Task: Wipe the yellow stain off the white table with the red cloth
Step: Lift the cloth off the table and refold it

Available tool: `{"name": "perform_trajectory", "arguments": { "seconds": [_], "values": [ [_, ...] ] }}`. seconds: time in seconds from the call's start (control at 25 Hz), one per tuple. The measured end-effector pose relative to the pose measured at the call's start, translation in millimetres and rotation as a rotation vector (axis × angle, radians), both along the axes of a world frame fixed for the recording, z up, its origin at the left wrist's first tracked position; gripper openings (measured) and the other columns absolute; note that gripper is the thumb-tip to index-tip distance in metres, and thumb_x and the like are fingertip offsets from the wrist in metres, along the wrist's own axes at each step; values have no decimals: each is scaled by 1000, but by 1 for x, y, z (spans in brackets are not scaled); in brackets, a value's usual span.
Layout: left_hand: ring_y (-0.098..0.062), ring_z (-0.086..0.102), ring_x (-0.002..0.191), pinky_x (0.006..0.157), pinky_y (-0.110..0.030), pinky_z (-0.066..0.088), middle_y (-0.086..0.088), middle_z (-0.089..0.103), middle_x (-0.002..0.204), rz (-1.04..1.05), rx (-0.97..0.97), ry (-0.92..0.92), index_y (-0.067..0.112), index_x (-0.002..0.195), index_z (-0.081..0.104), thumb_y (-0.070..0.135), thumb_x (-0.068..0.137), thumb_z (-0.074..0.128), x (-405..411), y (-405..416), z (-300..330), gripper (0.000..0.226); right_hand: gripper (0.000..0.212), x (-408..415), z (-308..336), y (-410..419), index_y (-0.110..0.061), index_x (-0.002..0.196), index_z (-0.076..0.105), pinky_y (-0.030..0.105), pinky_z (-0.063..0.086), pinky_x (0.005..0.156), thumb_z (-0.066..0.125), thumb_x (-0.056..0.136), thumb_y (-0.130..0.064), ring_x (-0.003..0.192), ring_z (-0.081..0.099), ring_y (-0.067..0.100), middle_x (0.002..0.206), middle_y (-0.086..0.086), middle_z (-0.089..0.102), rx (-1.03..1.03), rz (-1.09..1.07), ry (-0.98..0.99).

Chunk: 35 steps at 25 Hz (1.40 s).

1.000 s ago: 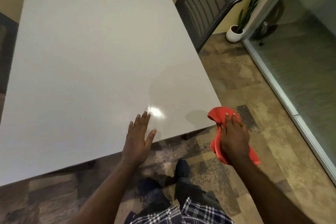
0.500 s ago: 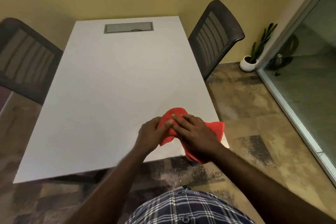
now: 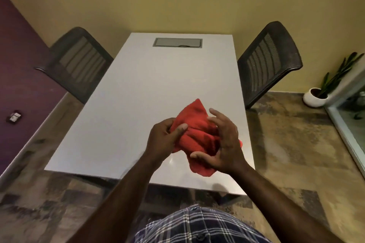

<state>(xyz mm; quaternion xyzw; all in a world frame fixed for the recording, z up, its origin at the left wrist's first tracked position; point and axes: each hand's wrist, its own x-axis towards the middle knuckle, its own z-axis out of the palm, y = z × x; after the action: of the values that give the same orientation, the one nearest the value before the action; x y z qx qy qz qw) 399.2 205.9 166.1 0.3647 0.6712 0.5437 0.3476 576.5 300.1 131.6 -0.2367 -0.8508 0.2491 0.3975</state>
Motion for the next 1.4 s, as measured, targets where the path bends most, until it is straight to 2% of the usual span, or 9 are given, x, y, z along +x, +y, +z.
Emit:
{"name": "perform_trajectory", "arguments": {
  "seconds": [0.08, 0.16, 0.28, 0.4, 0.48, 0.6, 1.0, 1.16, 1.4],
  "values": [
    [-15, 72, 74, 57, -30, 57, 0, 73, 80, 55, 23, -36, 25, 92, 74, 33, 89, 69, 0, -3, 5, 9, 89, 6, -8, 3, -23, 137, 39, 30, 32, 109, 68, 68, -73, 136, 40, 16, 147, 3, 41, -235, -202, 160],
    [-14, 72, 77, 59, -28, 56, 0, 74, 82, 122, 40, -28, 25, 95, 73, 34, 89, 69, -5, -8, 8, 12, 88, 6, -19, 4, -29, 135, 38, 34, 37, 103, 58, 68, -82, 131, 43, 19, 145, 1, 41, -684, -353, 227],
    [-16, 73, 81, 62, -34, 59, 1, 75, 85, 219, 37, -22, 24, 98, 72, 36, 90, 68, -19, -19, 9, 15, 92, -11, -40, 6, -25, 134, 44, 44, 40, 105, 56, 65, -85, 127, 50, 24, 143, 4, 49, -1333, -94, 70],
    [-16, 73, 82, 60, -34, 58, 1, 75, 86, 287, 28, -53, 25, 98, 72, 37, 89, 68, -34, -34, 3, 15, 87, -45, -42, -4, -26, 134, 51, 45, 45, 104, 61, 66, -80, 121, 60, 22, 130, -1, 65, -1512, 258, 33],
    [-14, 73, 82, 58, -31, 57, 3, 75, 87, 349, 29, -57, 26, 98, 72, 38, 88, 68, -45, -45, -2, 16, 65, -75, -37, -12, -27, 133, 55, 44, 52, 98, 64, 81, -64, 117, 64, 23, 126, 1, 68, -1484, 393, 86],
    [-13, 73, 86, 60, -32, 59, 4, 75, 91, 454, 42, -52, 30, 96, 72, 40, 87, 69, -68, -66, -14, 14, 42, -113, -33, -25, -24, 121, 62, 42, 57, 92, 74, 84, -41, 106, 69, 19, 114, 0, 73, -1256, 231, 140],
    [-13, 71, 91, 75, -26, 57, 5, 75, 93, 743, -26, -36, 25, 97, 71, 45, 85, 68, -199, -147, -93, 24, 36, -274, -59, -68, -20, 115, 61, 14, 47, 77, 71, 87, -39, 91, 63, -5, 101, -14, 69, -764, 188, -177],
    [-13, 72, 88, 74, -29, 58, 7, 75, 89, 869, -69, -90, 28, 94, 71, 56, 78, 67, -253, -179, -127, 33, 28, -356, -75, -87, -22, 110, 60, 21, 48, 77, 70, 88, -36, 92, 65, 12, 99, -9, 68, -669, 282, -319],
    [-12, 71, 92, 84, -36, 58, 4, 75, 98, 1031, -132, -152, 26, 100, 71, 34, 88, 69, -310, -207, -166, 15, 32, -459, -106, -104, -9, 102, 57, 40, 48, 78, 65, 92, -38, 83, 60, 26, 87, 3, 65, -478, 415, -587]
  ]
}}
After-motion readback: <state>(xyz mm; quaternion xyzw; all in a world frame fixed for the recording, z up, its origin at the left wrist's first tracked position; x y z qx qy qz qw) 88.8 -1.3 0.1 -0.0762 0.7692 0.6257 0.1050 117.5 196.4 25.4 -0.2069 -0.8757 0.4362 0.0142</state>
